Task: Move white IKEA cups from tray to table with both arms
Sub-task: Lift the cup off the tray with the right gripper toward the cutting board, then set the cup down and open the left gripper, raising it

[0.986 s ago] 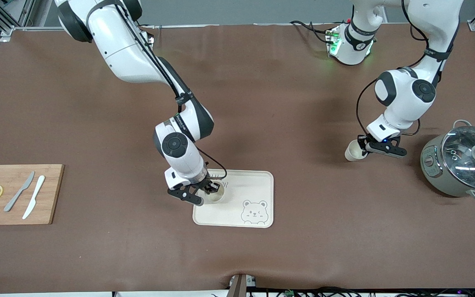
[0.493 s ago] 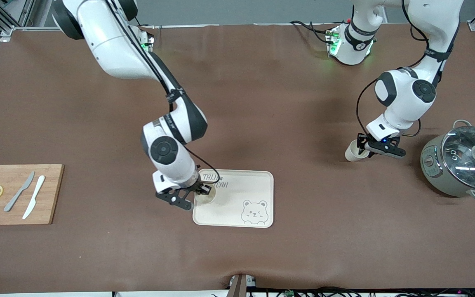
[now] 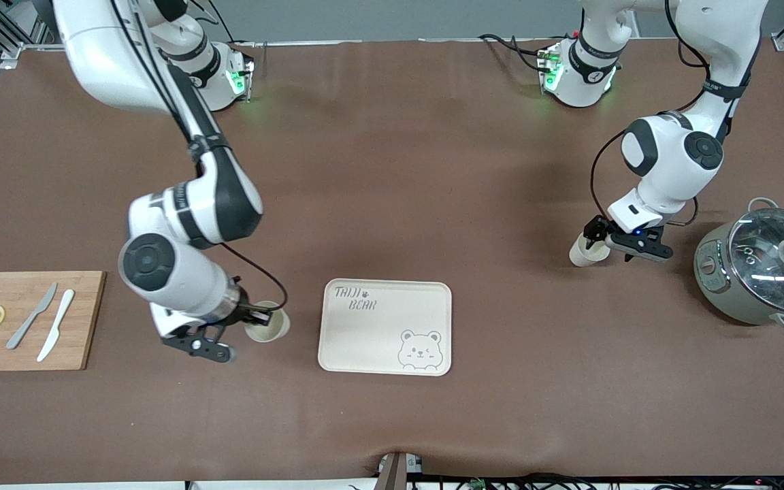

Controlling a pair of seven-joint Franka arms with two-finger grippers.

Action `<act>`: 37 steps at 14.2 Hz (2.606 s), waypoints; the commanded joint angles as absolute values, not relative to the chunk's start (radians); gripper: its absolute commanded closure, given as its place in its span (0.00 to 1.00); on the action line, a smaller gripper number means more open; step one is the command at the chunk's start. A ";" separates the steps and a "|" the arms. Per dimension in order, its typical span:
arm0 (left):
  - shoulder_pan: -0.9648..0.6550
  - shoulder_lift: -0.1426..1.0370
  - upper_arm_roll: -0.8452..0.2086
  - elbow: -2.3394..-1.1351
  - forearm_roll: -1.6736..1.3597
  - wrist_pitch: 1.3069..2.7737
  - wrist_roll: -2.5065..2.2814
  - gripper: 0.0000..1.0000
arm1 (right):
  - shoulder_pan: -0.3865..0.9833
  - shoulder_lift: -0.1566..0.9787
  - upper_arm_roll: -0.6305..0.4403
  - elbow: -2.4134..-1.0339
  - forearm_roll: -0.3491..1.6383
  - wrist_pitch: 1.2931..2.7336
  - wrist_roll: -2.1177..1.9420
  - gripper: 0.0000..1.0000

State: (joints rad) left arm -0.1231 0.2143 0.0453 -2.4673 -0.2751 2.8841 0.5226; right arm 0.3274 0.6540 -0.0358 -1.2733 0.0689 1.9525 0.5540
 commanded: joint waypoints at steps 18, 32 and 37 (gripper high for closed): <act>-0.081 0.075 0.049 -2.067 -0.206 2.217 0.281 0.00 | 0.017 0.430 -0.017 -1.807 0.100 2.341 -0.190 0.96; -0.109 0.106 0.041 -1.721 -0.104 1.918 -0.067 0.00 | -0.012 0.448 -0.014 -1.927 0.101 2.618 -0.273 0.96; -0.109 0.103 0.035 -1.576 -0.103 1.723 -0.120 0.00 | -0.014 0.457 0.000 -1.953 0.101 2.692 -0.272 0.96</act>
